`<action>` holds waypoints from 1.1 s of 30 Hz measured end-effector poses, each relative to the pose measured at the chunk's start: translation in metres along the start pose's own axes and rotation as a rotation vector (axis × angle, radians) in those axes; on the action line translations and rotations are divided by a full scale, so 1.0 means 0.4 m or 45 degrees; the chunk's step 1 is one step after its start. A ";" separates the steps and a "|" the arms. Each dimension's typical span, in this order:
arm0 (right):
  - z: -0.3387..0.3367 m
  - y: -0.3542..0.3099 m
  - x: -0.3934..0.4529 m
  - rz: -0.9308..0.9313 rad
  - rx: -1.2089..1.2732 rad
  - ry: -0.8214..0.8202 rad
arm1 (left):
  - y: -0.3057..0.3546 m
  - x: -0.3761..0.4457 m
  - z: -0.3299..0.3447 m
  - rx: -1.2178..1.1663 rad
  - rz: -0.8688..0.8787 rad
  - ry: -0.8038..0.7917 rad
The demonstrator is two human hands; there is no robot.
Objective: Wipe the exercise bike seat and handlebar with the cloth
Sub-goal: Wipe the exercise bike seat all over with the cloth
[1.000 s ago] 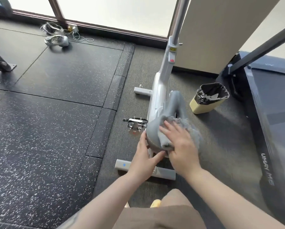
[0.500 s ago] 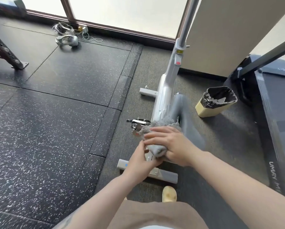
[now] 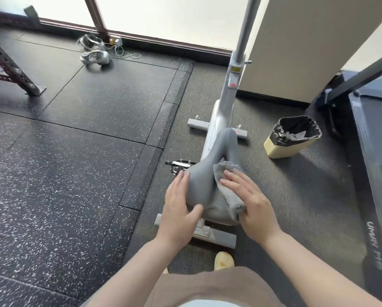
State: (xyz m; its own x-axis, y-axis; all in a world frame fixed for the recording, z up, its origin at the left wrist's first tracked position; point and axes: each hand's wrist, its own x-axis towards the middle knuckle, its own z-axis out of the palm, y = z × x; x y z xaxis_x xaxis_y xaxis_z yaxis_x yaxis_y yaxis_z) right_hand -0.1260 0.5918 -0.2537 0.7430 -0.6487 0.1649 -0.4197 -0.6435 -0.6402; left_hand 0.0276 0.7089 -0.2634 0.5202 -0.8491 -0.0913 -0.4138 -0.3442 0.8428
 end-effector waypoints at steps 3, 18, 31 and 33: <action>0.081 -0.080 0.013 0.329 0.115 0.171 | 0.025 0.002 0.034 -0.060 -0.055 0.134; 0.013 -0.053 0.265 -0.347 -0.465 -0.715 | 0.009 -0.020 0.059 -0.174 -0.226 0.217; 0.079 -0.068 0.397 0.208 -0.736 -0.755 | -0.007 0.000 0.033 -0.184 -0.316 0.176; 0.109 -0.091 0.357 0.108 -0.845 -0.668 | -0.007 0.003 0.029 -0.192 -0.307 0.158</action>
State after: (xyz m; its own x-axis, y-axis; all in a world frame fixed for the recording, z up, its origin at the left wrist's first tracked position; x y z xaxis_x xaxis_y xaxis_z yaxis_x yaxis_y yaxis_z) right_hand 0.0182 0.5402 -0.2394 0.7720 -0.5385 -0.3379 -0.5819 -0.8125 -0.0346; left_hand 0.0207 0.7042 -0.2719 0.6813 -0.6913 -0.2406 -0.1567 -0.4588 0.8746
